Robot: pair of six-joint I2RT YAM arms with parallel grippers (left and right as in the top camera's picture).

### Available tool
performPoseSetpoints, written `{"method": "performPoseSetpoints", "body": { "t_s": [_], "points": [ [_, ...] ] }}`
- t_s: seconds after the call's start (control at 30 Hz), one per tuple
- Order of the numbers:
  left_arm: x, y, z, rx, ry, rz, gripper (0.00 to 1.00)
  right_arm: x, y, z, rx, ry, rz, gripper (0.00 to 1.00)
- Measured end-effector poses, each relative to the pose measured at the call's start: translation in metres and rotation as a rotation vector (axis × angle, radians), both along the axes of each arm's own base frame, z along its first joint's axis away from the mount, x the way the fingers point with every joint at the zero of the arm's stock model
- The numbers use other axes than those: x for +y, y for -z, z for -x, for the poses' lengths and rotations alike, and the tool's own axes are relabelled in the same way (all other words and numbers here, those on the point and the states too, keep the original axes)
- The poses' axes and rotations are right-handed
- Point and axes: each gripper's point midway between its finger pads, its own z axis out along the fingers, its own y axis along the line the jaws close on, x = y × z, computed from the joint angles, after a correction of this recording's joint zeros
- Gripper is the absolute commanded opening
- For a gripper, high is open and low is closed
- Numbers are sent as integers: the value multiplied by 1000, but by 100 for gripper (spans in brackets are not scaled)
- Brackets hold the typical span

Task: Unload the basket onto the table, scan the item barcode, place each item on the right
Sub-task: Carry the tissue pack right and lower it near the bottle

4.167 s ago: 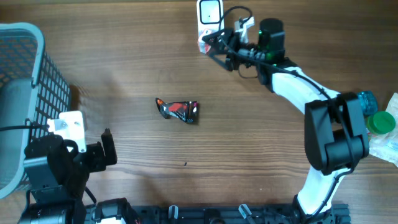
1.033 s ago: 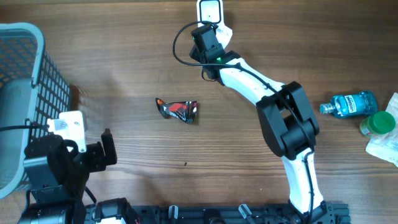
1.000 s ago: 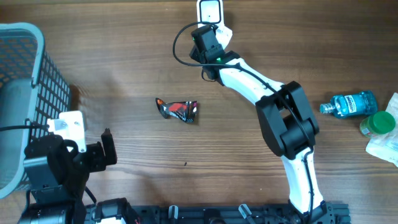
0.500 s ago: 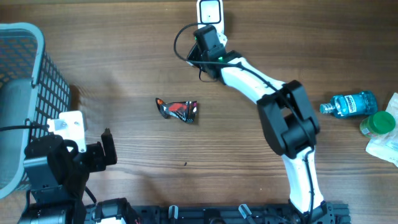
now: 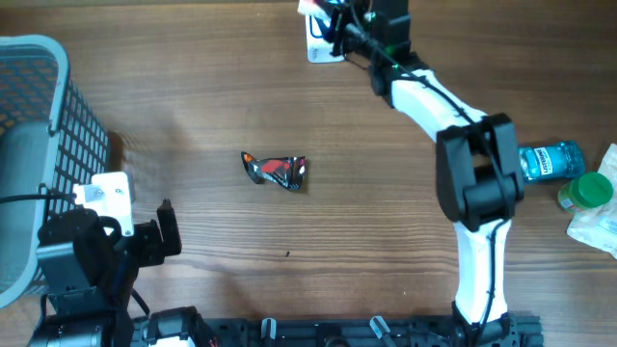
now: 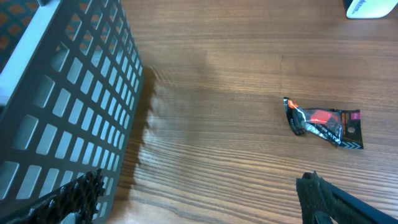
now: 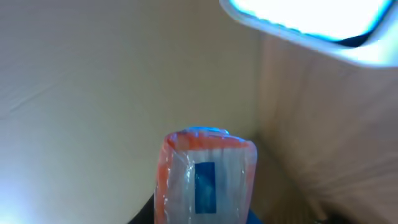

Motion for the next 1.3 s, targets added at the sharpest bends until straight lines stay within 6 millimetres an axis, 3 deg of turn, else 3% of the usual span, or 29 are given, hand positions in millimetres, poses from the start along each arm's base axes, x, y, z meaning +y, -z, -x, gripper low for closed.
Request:
{"method": "performPoseSetpoints", "body": {
  "t_s": [0.03,0.13,0.27,0.63,0.73,0.87,0.93,0.97,1.03,1.07,1.17,1.23,1.27,1.3],
  "points": [
    [0,0,0,0,0,0,100,1,23,-2,57,8,-1,7],
    [0,0,0,0,0,0,100,0,45,-8,117,27,-1,7],
    [0,0,0,0,0,0,100,0,30,-17,84,48,-14,7],
    [0,0,0,0,0,0,100,-5,34,-22,89,91,-8,5],
    [0,0,0,0,0,0,100,-4,24,-25,34,84,-9,5],
    [0,0,0,0,0,0,100,-1,24,-19,-85,-3,153,5],
    [0,0,1,3,0,1,100,-8,30,4,-5,-71,319,5],
    [0,0,0,0,0,0,100,-16,28,23,44,-104,414,5],
    [0,1,0,1,0,0,100,-51,-16,74,108,-110,653,5],
    [0,1,0,4,0,1,100,-81,-59,107,107,-54,798,5],
    [0,1,0,4,0,1,100,-184,-139,207,204,170,1175,8],
    [0,1,0,3,0,0,100,-266,-155,274,414,338,1411,12],
    [0,1,0,2,0,0,100,-299,-150,297,546,402,1496,16],
    [0,1,0,2,0,0,100,-323,-140,305,650,465,1547,18]
  ]
}}
